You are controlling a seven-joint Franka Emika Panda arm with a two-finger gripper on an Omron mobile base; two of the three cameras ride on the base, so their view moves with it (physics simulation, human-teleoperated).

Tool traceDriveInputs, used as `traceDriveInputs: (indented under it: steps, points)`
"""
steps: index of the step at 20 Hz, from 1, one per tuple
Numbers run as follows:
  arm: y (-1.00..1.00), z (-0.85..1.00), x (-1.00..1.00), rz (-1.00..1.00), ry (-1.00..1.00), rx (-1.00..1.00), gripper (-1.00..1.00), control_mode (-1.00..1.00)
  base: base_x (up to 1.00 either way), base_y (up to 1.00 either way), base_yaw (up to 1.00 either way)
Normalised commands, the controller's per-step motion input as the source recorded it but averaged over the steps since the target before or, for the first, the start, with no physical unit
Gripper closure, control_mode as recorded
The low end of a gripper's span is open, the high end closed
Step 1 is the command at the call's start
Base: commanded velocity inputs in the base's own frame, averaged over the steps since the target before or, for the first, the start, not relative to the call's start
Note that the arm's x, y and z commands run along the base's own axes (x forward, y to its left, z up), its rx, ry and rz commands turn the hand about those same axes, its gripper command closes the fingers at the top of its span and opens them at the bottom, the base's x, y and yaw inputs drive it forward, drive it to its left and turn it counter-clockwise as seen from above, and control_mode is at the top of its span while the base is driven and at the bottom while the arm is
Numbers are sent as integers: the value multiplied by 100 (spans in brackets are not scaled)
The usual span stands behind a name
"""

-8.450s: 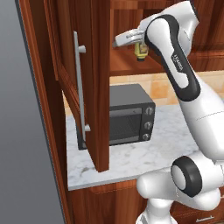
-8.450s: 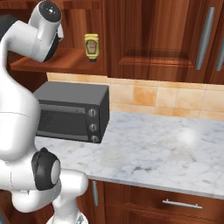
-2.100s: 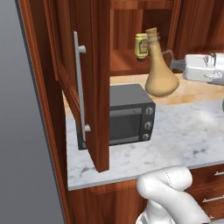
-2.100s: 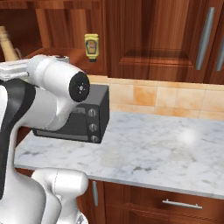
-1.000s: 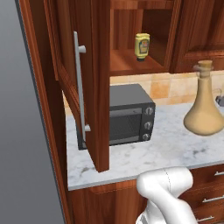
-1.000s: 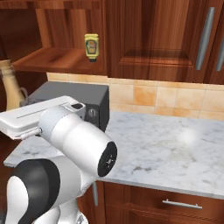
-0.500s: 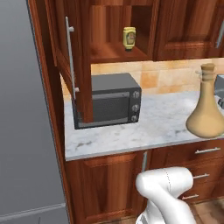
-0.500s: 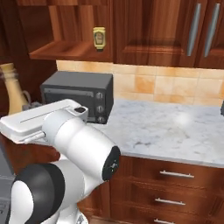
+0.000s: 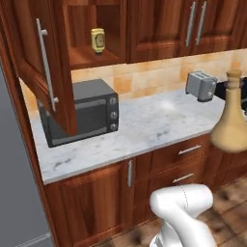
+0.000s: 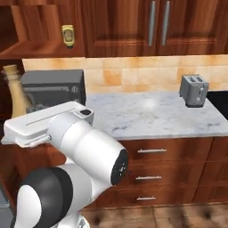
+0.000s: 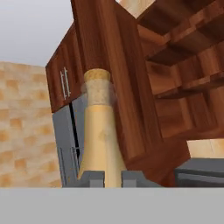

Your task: Move the oil and vinegar bottle and mustard from the cabinet to the dining counter.

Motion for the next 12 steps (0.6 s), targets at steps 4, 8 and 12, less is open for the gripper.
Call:
traceDriveInputs:
  steps: [4,8,12]
  points:
    - [0,0,0,0,0,0,100,100,0,-29,-61]
    - [0,0,0,0,0,0,100,100,0,-40,-67]
    - [0,0,0,0,0,0,100,100,0,-44,-71]
